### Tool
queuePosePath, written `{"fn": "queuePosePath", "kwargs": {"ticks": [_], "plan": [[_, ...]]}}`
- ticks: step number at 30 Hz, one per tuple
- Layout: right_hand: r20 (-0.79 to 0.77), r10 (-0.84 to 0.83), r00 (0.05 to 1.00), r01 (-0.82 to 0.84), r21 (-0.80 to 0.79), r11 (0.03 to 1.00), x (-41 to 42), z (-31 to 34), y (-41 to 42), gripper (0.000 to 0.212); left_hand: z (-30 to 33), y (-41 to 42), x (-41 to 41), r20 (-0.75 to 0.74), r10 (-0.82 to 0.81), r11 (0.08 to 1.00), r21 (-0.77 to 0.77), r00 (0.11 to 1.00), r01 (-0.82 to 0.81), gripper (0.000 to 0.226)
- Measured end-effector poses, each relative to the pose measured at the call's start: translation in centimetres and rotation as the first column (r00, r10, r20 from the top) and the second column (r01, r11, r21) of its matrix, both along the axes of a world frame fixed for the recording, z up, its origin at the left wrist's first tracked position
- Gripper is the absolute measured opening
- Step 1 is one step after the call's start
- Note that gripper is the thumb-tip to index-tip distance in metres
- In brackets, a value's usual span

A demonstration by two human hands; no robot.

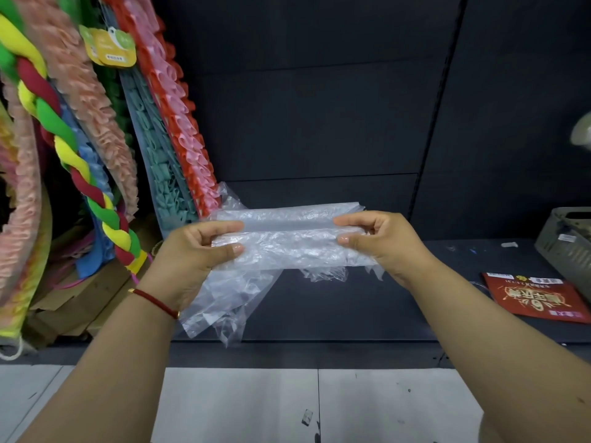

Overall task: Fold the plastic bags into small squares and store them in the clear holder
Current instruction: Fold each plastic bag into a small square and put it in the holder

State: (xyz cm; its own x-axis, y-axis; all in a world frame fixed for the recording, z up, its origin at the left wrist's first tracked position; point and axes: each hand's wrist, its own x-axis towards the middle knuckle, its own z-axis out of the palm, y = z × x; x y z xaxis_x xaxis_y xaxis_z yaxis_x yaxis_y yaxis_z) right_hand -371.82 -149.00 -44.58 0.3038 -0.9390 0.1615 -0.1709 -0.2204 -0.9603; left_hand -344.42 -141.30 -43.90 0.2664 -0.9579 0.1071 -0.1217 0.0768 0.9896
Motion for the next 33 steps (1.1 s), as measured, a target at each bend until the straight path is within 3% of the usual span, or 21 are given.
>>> {"fn": "queuePosePath", "kwargs": {"ticks": [4,9,12,14,16,19,22,25,27,29,30,31,33], "plan": [[-0.031,-0.027,0.999,0.026,-0.017,1.000,0.2,-0.3,-0.1,0.033,0.2,0.1,0.1,0.134,0.107,0.994,-0.012,0.985,-0.106,0.031],[-0.208,-0.064,0.976,0.056,-0.047,0.997,0.7,-0.8,-0.5,0.017,0.4,0.1,0.1,0.363,0.205,0.979,-0.062,0.909,-0.196,0.018],[-0.292,-0.056,0.955,0.036,-0.073,0.997,0.8,-1.2,-0.6,0.011,0.5,0.0,0.3,0.415,0.182,0.983,-0.054,0.891,-0.176,0.007],[-0.393,-0.029,0.919,-0.002,-0.079,0.997,0.8,-1.7,-0.8,0.010,0.7,-0.1,0.3,0.405,0.161,0.986,-0.033,0.900,-0.162,0.011],[-0.508,0.059,0.860,-0.093,-0.041,0.995,0.7,-2.1,-0.8,0.014,0.9,-0.1,0.4,0.292,0.139,0.990,-0.022,0.946,-0.139,0.018],[-0.592,0.248,0.767,-0.199,0.149,0.969,0.9,-2.8,-0.5,0.012,1.2,-0.1,-0.5,0.090,0.088,0.996,-0.012,0.992,-0.087,0.011],[-0.551,0.378,0.744,-0.268,0.273,0.924,1.6,-3.3,0.2,0.010,1.2,-0.4,-1.9,0.059,0.072,0.996,-0.053,0.996,-0.069,0.012],[-0.305,0.454,0.837,-0.342,0.354,0.870,2.8,-3.3,1.5,0.018,1.3,-0.7,-3.4,0.199,0.018,0.996,-0.084,0.980,-0.002,0.013],[-0.176,0.431,0.885,-0.352,0.354,0.867,3.6,-3.4,2.1,0.026,1.4,-0.8,-4.2,0.259,-0.036,0.995,-0.078,0.965,0.057,0.013],[-0.182,0.370,0.911,-0.308,0.296,0.904,4.3,-3.4,2.4,0.023,1.1,-1.0,-4.8,0.274,-0.021,0.996,-0.074,0.961,0.043,0.019],[-0.189,0.339,0.921,-0.283,0.271,0.920,4.5,-3.3,2.5,0.021,0.9,-1.2,-5.0,0.218,0.024,0.998,-0.069,0.976,-0.009,0.028],[-0.180,0.313,0.932,-0.264,0.255,0.930,4.6,-3.2,2.5,0.019,0.9,-1.3,-5.2,0.067,0.055,0.997,-0.051,0.996,-0.052,0.035],[-0.121,0.273,0.954,-0.238,0.248,0.939,4.6,-2.9,2.4,0.016,0.8,-1.2,-6.0,-0.354,-0.032,0.999,-0.015,0.935,0.028,0.035]]}}
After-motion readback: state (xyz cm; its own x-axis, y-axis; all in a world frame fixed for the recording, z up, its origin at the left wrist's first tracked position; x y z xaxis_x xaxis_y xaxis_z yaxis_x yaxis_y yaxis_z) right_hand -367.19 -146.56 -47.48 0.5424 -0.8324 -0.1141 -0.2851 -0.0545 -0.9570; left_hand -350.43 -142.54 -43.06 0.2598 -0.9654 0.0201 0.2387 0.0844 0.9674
